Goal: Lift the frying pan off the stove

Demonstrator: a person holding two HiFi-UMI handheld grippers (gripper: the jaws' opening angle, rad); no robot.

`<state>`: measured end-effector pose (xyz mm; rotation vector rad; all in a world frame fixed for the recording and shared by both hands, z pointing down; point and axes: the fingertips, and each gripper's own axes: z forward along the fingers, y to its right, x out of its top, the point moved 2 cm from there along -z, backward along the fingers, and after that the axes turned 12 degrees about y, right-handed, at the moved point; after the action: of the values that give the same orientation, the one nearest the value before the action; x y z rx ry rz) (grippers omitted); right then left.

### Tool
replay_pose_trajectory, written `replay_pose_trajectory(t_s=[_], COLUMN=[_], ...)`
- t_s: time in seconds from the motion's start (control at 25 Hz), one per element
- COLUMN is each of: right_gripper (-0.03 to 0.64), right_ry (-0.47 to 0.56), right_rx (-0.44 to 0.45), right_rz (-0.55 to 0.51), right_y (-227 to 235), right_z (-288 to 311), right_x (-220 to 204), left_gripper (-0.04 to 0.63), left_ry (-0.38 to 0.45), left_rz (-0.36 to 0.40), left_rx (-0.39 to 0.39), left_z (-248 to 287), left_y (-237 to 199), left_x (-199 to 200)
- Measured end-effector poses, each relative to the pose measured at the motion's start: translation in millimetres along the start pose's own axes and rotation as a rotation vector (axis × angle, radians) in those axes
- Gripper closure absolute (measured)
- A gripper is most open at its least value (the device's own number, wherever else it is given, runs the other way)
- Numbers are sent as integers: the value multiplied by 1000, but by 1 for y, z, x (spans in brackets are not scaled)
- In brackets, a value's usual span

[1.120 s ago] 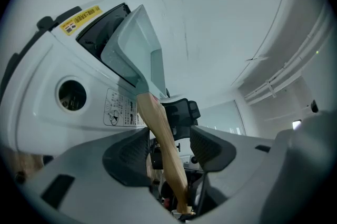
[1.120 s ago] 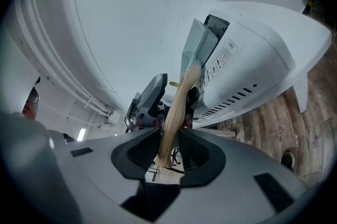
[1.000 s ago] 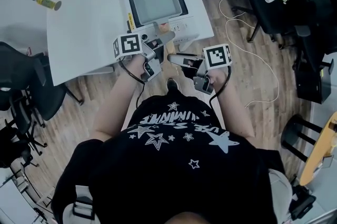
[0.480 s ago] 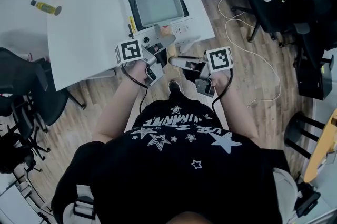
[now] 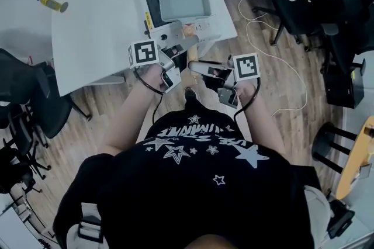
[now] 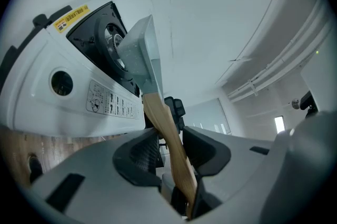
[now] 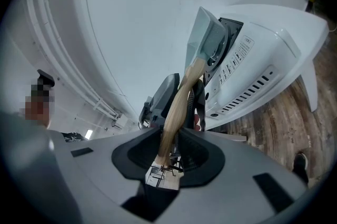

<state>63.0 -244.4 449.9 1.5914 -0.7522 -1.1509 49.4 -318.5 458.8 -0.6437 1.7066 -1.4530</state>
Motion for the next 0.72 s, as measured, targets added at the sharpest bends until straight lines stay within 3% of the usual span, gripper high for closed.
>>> replay_pose_trajectory(t_s=[0.52,0.72], right_gripper=[517,517], right_ry=[7,5], right_rx=[27,18], right_rz=[-25,-28], right_y=[-20,-22], right_z=[5,5], right_x=[-18,-13], left_gripper=[449,449], left_ry=[15,12], left_rz=[12,32], left_rx=[-64,-48], left_z=[-23,-19], left_y=[23,24], left_x=[-5,-1])
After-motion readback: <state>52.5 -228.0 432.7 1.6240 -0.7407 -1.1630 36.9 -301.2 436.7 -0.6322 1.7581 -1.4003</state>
